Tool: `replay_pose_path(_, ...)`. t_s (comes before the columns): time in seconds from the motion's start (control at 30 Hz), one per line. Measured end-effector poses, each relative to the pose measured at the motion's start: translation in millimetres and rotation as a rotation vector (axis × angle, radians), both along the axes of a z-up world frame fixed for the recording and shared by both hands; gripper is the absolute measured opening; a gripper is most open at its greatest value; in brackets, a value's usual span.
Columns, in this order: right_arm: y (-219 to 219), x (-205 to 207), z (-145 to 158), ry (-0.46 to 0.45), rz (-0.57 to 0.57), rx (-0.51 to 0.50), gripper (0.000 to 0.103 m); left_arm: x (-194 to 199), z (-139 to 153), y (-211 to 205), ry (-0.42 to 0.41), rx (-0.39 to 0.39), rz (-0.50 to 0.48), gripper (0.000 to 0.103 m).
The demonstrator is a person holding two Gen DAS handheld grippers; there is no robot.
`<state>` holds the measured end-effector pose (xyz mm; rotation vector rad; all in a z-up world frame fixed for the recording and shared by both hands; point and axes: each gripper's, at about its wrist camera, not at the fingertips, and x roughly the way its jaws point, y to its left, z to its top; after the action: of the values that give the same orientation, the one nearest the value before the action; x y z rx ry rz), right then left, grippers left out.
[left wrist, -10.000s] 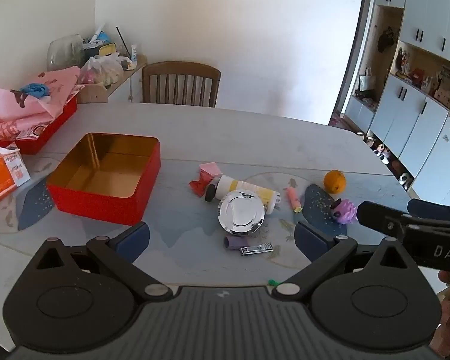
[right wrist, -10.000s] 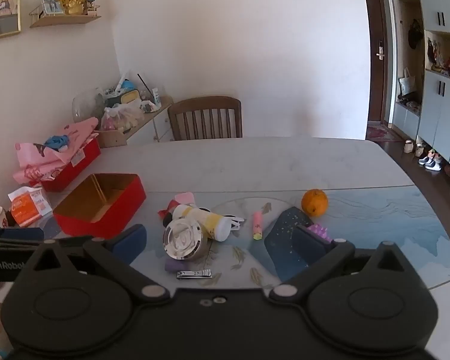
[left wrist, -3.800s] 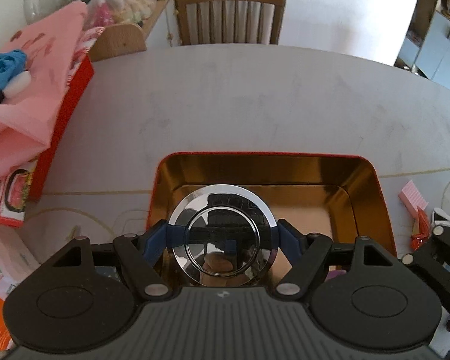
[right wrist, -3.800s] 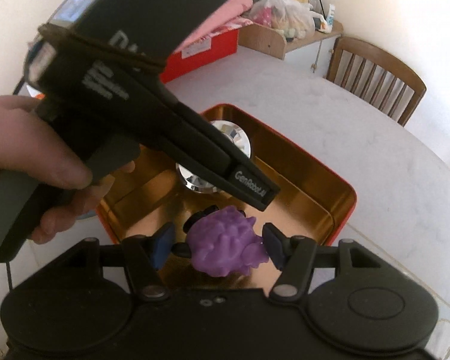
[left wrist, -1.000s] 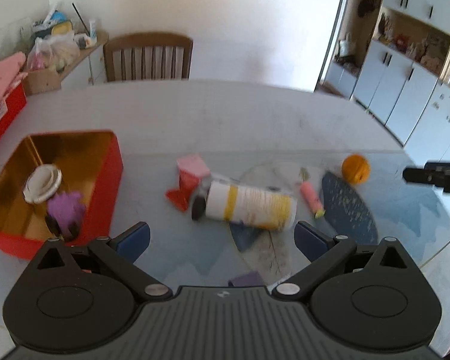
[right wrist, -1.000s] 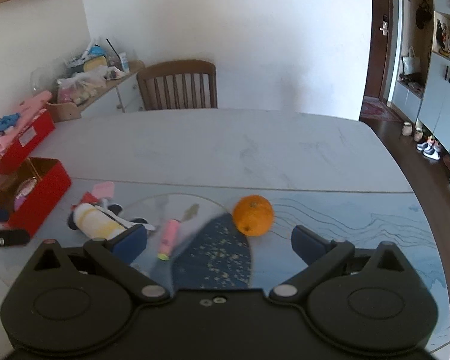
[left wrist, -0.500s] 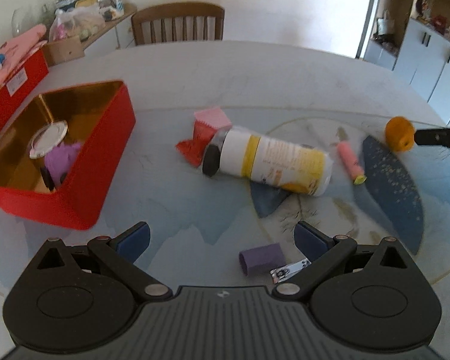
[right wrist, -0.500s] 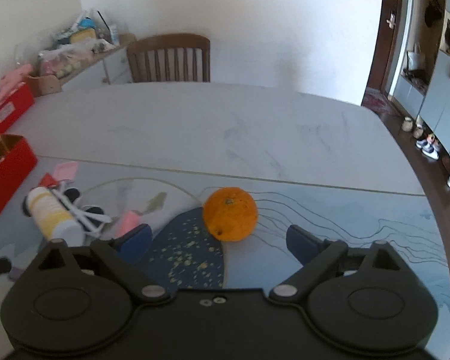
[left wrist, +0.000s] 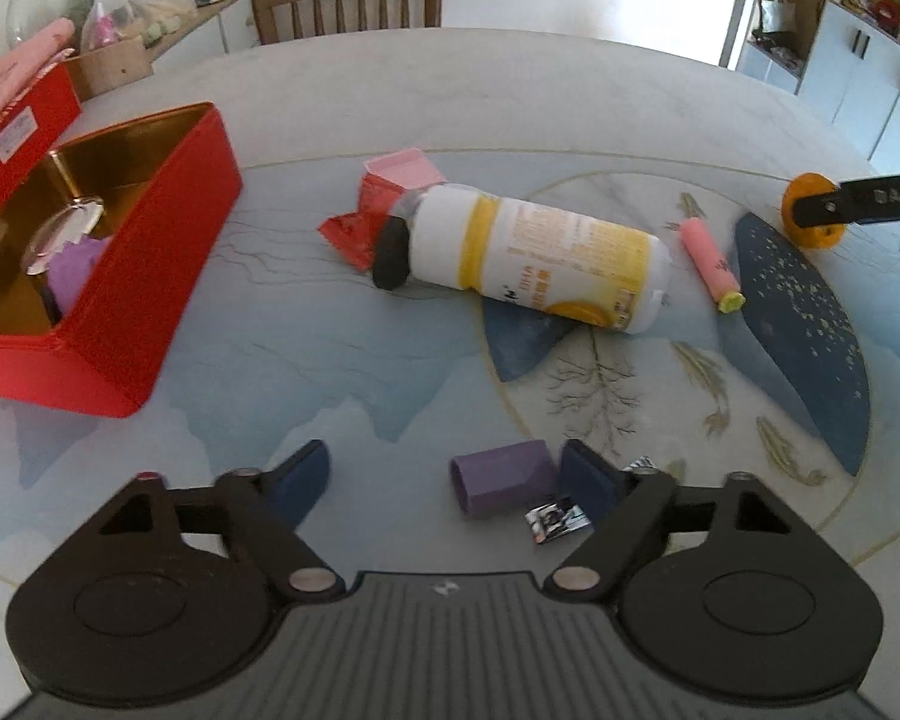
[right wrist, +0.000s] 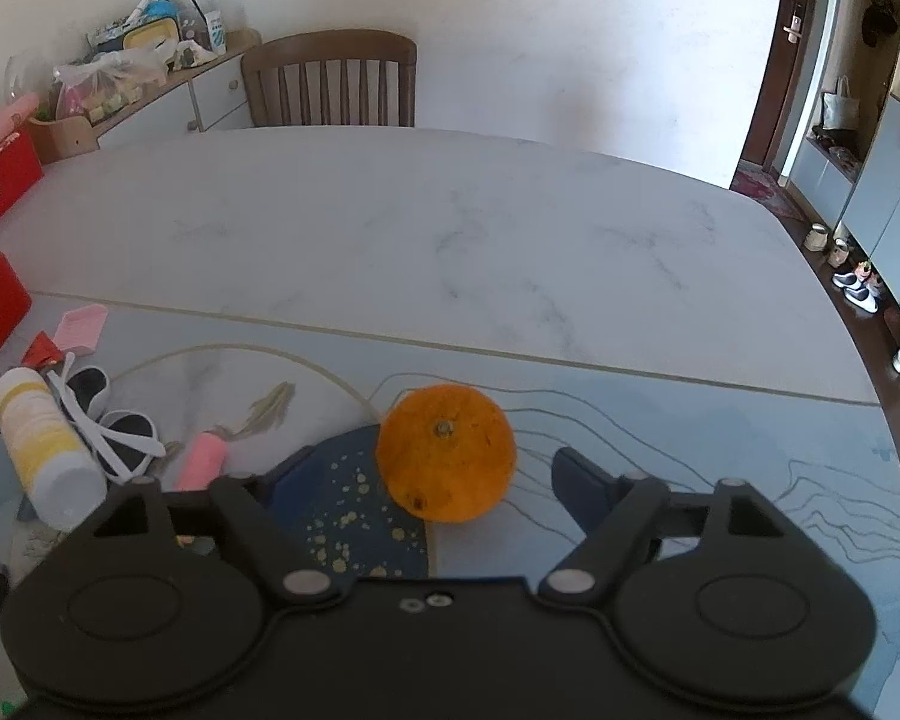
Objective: Organize rigid objects
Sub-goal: 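Grasp the purple block with the left gripper while the right grasps the orange, then carry the block and orange into the red tin and open both grippers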
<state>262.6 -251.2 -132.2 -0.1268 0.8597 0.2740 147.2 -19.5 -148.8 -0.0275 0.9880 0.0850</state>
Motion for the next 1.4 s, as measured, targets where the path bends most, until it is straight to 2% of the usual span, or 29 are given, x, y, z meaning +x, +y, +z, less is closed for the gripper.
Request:
replay_pose_path(0.07, 2, 3, -2, 0.005, 0.001, -0.007, 0.076, -1, 0, -3, -0.002, -0.002, -0.01, 0.075)
replay_pose_path(0.13, 3, 4, -5, 0.01, 0.004, -0.009, 0.075, -1, 1, -6, -0.005, -0.003, -0.024, 0.066)
replay_pose_path(0.2, 4, 5, -7, 0.013, 0.005, -0.019, 0.065, 0, 2, -10, -0.008, -0.003, -0.039, 0.057)
replay_pose_path(0.23, 4, 6, -8, 0.014, 0.007, -0.021, 0.063, 0, 2, -11, -0.009, -0.003, -0.046, 0.051)
replay_pose_path(0.37, 3, 6, -9, 0.01, 0.007, -0.026, 0.054, 0, 4, -15, -0.012, -0.006, -0.066, 0.038)
replay_pose_path(0.57, 4, 1, -9, 0.003, 0.013, -0.034, 0.053, 0, 5, -12, -0.009, -0.02, -0.059, 0.037)
replay_pose_path(0.77, 0, -17, -1, 0.006, 0.018, 0.007, 0.053, -3, 9, -3, -0.017, -0.048, -0.029, 0.037)
replay_pose_path(1.13, 9, -63, 43, -0.003, 0.116, 0.077, 0.053, -12, 40, 20, -0.061, -0.095, 0.028, 0.037)
replay_pose_path(1.4, 33, -85, 79, -0.032, 0.188, 0.145, 0.053, -23, 66, 44, -0.107, -0.126, 0.052, 0.037)
